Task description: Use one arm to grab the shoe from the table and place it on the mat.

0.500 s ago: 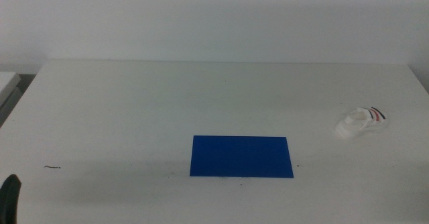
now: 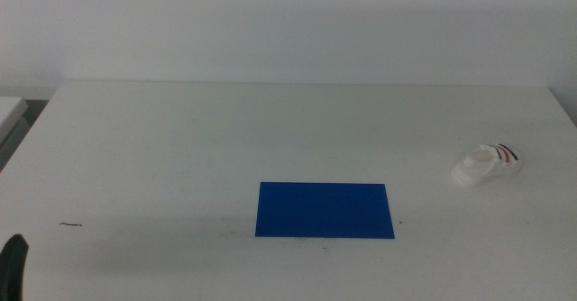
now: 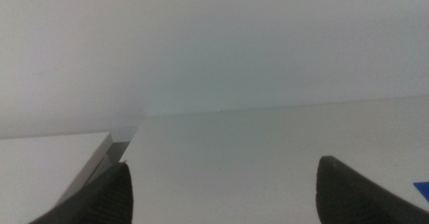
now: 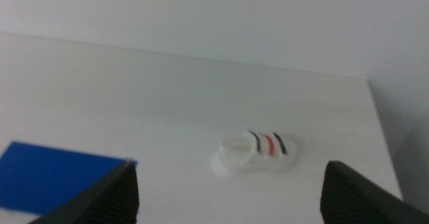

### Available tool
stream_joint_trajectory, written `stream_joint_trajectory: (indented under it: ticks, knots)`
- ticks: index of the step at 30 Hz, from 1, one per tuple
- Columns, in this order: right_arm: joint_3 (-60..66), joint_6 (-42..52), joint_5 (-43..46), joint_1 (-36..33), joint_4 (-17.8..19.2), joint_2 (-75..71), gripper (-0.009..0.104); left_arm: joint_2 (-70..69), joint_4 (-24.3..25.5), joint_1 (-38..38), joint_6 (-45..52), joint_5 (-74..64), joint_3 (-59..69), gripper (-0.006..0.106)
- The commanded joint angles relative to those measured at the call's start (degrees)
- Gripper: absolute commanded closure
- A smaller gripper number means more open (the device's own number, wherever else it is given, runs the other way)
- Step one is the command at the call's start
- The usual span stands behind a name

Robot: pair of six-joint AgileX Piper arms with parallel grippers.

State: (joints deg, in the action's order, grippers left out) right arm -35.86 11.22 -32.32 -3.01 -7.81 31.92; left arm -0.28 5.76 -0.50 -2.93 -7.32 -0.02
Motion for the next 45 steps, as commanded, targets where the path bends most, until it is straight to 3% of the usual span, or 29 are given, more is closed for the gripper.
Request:
stream_joint_trajectory:
  ticks: [1, 5, 15, 24, 35, 40, 45]
  knots:
    - [-6.5, 0.3, -1.2, 0.2, -1.4, 9.0, 0.003, 0.3, -0.2, 0.0, -0.2, 0.7, 0.0, 0.007]
    - [-19.5, -8.6, -9.1, 0.2, -3.9, 22.7, 0.003, 0.3, -0.2, 0.0, -0.2, 0.7, 0.0, 0.007]
    - [-45.6, -49.9, -29.7, 0.2, 6.4, 50.1, 0.003, 0.3, -0.2, 0.0, -0.2, 0.7, 0.0, 0.007]
    - [-50.4, -52.3, -28.8, 0.7, 7.8, 63.5, 0.003, 0.3, -0.2, 0.0, -0.2, 0.7, 0.0, 0.007]
    - [-50.4, -70.2, -25.0, 0.7, 14.6, 70.2, 0.003, 0.3, -0.2, 0.0, -0.2, 0.7, 0.0, 0.007]
    - [-50.4, -76.9, -23.7, 0.7, 14.7, 74.6, 0.003, 0.3, -0.2, 0.0, -0.2, 0.7, 0.0, 0.007]
    - [-50.4, -77.4, -20.2, 0.7, 14.6, 78.2, 0.003, 0.3, -0.2, 0.0, -0.2, 0.7, 0.0, 0.007]
